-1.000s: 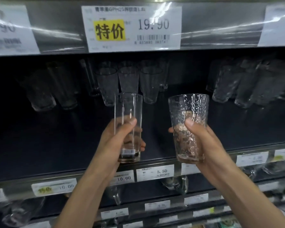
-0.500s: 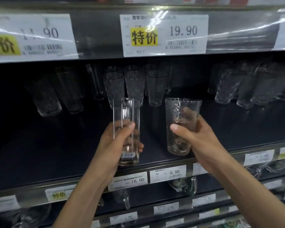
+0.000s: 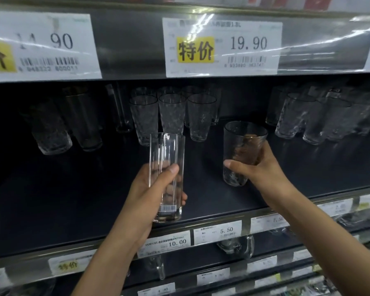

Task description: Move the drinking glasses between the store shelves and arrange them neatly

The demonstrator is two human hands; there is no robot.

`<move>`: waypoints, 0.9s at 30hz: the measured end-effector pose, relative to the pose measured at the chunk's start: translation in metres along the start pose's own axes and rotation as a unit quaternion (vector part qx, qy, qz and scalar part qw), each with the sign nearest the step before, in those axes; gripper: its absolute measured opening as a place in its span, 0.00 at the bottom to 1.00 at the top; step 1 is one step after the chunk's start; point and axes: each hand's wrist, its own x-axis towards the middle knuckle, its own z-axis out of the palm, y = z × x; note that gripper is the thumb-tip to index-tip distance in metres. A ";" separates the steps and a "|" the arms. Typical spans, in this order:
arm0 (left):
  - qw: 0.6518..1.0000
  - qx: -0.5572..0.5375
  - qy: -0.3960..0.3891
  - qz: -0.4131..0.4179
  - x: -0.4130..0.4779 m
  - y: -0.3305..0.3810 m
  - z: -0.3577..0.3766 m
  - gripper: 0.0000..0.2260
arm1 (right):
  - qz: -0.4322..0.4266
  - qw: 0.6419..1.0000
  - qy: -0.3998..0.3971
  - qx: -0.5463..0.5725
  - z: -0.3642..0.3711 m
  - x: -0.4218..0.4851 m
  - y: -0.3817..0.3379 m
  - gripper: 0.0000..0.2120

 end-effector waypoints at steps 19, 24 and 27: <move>0.996 0.024 0.086 0.016 0.010 -0.005 0.066 0.25 | 0.017 0.988 -0.126 -0.085 -0.040 0.035 0.008 0.37; 0.990 0.069 0.118 0.037 0.010 -0.015 0.066 0.24 | 0.008 0.984 -0.140 -0.107 -0.026 0.054 0.010 0.35; 0.988 0.067 0.129 0.044 0.011 -0.017 0.063 0.23 | -0.002 0.982 -0.136 -0.129 -0.009 0.068 0.013 0.36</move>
